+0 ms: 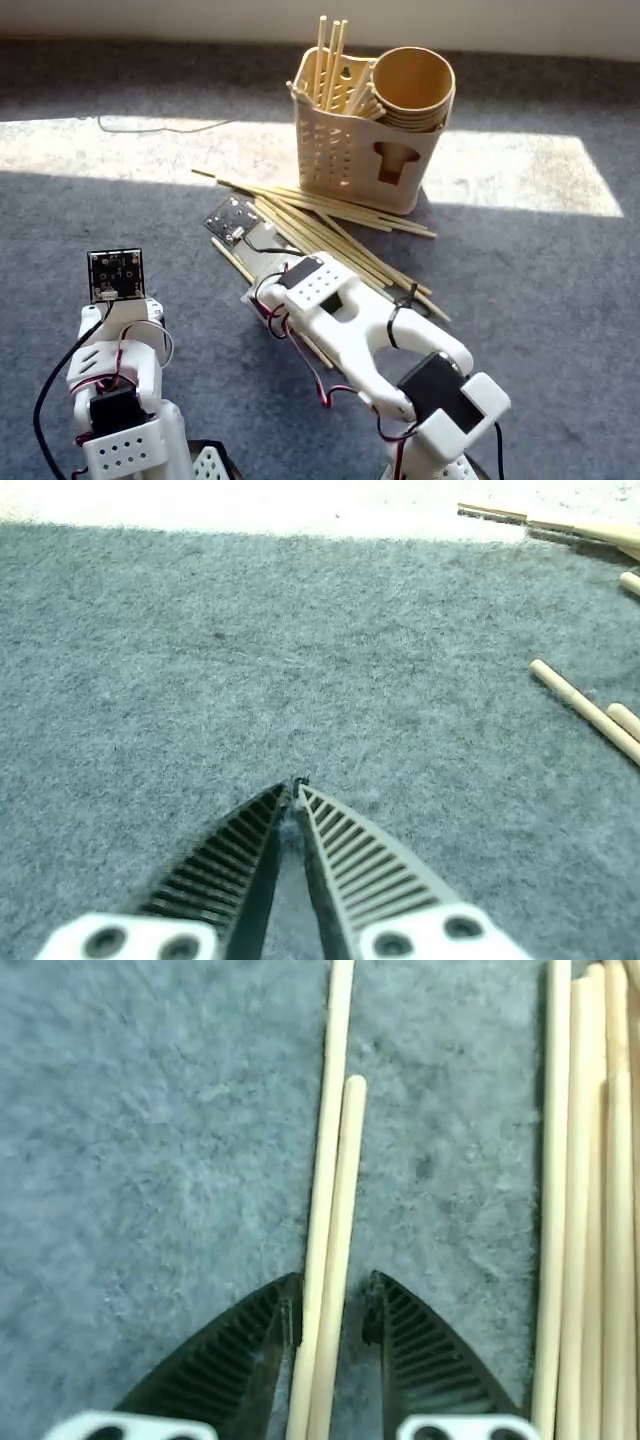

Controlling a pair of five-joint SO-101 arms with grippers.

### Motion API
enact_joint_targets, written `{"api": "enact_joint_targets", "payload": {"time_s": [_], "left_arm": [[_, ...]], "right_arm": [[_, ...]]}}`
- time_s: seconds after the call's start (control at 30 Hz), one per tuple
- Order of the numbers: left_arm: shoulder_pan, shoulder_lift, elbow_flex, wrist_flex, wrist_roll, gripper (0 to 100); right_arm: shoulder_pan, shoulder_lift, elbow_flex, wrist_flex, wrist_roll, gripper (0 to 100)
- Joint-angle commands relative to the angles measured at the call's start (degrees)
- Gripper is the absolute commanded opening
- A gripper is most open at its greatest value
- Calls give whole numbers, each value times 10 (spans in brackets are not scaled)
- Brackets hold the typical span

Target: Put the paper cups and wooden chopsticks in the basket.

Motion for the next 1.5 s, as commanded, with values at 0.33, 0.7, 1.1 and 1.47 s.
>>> {"api": "enact_joint_targets", "payload": {"time_s": [0.33, 0.7, 1.1, 1.47], "left_arm": [[-3, -3, 10, -11, -2, 8], [-3, -3, 10, -11, -2, 8], [-3, -3, 10, -11, -2, 8], [-3, -3, 10, -11, -2, 8]], "right_arm": [[-3, 7, -30, 2, 5, 5], [-1, -76, -51, 85, 5, 5], [-1, -269, 45, 99, 5, 5], [56, -504, 65, 97, 5, 5]]}}
